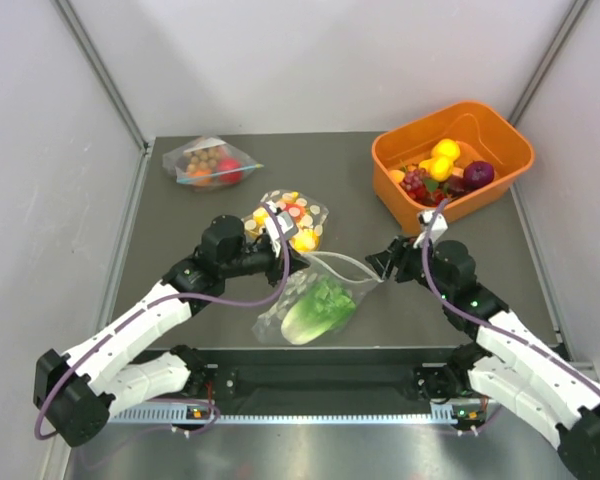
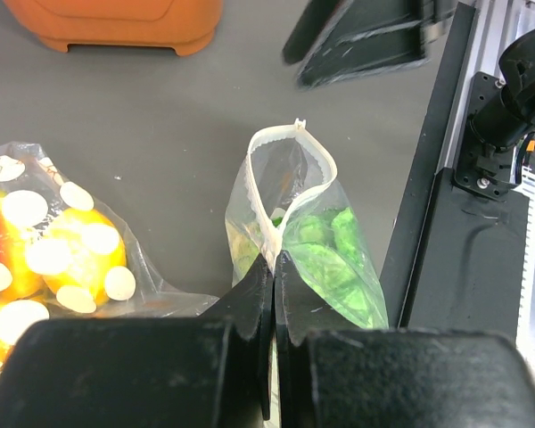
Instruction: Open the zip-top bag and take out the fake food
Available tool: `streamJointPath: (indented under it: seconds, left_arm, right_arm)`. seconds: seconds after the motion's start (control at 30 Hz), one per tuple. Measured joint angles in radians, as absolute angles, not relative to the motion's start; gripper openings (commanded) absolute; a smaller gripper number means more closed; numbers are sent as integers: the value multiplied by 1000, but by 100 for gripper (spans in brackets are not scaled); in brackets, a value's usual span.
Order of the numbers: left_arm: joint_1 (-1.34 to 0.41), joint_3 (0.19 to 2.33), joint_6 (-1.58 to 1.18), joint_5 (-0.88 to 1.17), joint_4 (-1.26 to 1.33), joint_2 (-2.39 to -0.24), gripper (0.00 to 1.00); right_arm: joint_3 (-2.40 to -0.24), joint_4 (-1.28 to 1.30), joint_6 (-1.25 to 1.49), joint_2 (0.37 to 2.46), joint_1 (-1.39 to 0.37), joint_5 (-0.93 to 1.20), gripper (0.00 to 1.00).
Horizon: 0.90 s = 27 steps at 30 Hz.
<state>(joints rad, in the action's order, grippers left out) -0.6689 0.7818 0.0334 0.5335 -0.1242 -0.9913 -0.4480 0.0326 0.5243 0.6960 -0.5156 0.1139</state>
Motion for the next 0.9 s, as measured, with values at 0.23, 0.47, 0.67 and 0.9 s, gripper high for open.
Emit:
streamJointPath:
  seconds: [0.23,0.47,0.67,0.9]
  left_arm:
    - [-669,782,33,535,-125,-1022,0]
    - [-669,782,33,535,-124,-1024,0]
    - [-669,782,33,546,-125,-1024,0]
    - [-669,782,37,562,-125,-1024,0]
  right_arm:
    - [-448,-100,525,876,-545,152,61]
    - [-448,-197,536,927,-606,164,61]
    - [-449,-268,536,1045,-639,184,61]
    - [-554,-227,498,1201,-646,277,62]
